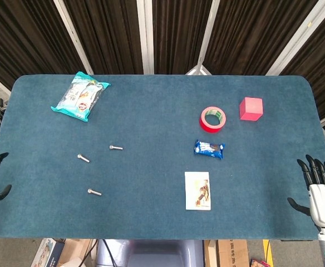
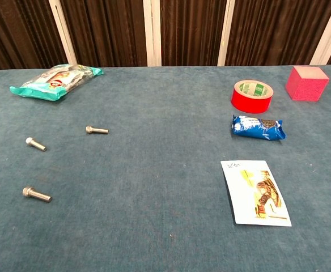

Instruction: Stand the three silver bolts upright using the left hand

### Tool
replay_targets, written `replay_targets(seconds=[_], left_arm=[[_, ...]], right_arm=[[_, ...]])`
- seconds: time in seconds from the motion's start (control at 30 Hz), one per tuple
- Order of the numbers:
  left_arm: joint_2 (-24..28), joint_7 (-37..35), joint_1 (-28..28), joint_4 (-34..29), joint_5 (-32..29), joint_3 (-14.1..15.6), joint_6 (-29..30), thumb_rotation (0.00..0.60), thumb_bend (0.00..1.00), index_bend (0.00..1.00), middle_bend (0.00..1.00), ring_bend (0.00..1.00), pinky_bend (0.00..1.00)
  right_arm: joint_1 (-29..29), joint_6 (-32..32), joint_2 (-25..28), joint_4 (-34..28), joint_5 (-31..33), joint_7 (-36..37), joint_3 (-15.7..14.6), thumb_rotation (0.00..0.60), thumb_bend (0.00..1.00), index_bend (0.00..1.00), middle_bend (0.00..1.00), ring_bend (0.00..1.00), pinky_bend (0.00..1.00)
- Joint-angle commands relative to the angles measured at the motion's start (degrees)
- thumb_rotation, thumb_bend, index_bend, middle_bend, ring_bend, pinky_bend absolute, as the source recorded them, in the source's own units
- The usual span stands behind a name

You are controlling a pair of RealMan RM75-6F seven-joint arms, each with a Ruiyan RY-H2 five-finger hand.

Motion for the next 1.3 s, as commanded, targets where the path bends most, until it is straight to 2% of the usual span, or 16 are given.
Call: replay_targets(seconds=[0.03, 0.13, 0.27, 0.37, 0.53, 0.7, 0.9, 1.3], left_arm=[[2.07, 7.05, -5.65, 0.08, -1.00, -1.62, -6.90, 0.600, 0.38, 0.21, 0.00, 0.00, 0.00], [2.55, 11.47, -9.82, 1.46, -1.42, -2.12, -12.68, 0.600, 0.38, 0.26, 0.00, 0.00, 0.00], [1.80, 13.19, -14.83, 4.12, -2.36, -3.58, -18.71, 0.600, 0.39, 0.30, 0.00, 0.00, 0.00], [0.13, 11.45, -18.75, 6.81, -2.60, -3.96, -24.36, 0.600, 0.40, 0.32, 0.00, 0.00, 0.00], [-3.64, 6.59, -22.94, 10.56, -1.92, -3.44, -30.52, 0.600, 0.41, 0.33, 0.01, 0.00, 0.00], [-8.48, 3.26, -25.13, 15.02, -0.51, -3.23, -31.45, 0.600, 0.45, 0.36, 0.02, 0.00, 0.00], [-13.52, 0.46, -26.86, 19.87, -2.27, -3.29, -33.03, 0.600, 0.47, 0.37, 0.02, 0.00, 0.00], [-19.85, -4.78, -27.91, 24.95, -4.12, -2.80, -33.40, 0.600, 0.47, 0.43, 0.04, 0.00, 0.00]], right_arm=[[0.15, -0.45, -0.19, 0.00, 0.16, -0.44, -0.12, 0.600, 0.00, 0.12, 0.04, 0.00, 0.00], [0.41, -1.15, -0.49, 0.07, 0.32, -1.12, -0.28, 0.600, 0.00, 0.12, 0.04, 0.00, 0.00], [0.70, -1.94, -0.86, 0.03, 0.29, -2.28, -0.63, 0.600, 0.00, 0.12, 0.04, 0.00, 0.00], [0.85, -2.22, -1.37, 0.02, 0.35, -3.59, -0.78, 0.600, 0.00, 0.12, 0.04, 0.00, 0.00], [1.02, -2.75, -2.23, -0.02, 1.05, -5.58, -0.84, 0.600, 0.00, 0.12, 0.04, 0.00, 0.00], [1.28, -3.40, -2.88, -0.03, 1.59, -6.88, -0.92, 0.600, 0.00, 0.12, 0.04, 0.00, 0.00], [1.43, -3.70, -3.37, 0.02, 2.26, -7.51, -0.76, 0.600, 0.00, 0.12, 0.04, 0.00, 0.00], [1.47, -3.75, -3.78, 0.35, 3.27, -7.18, -0.32, 0.600, 0.00, 0.12, 0.04, 0.00, 0.00]])
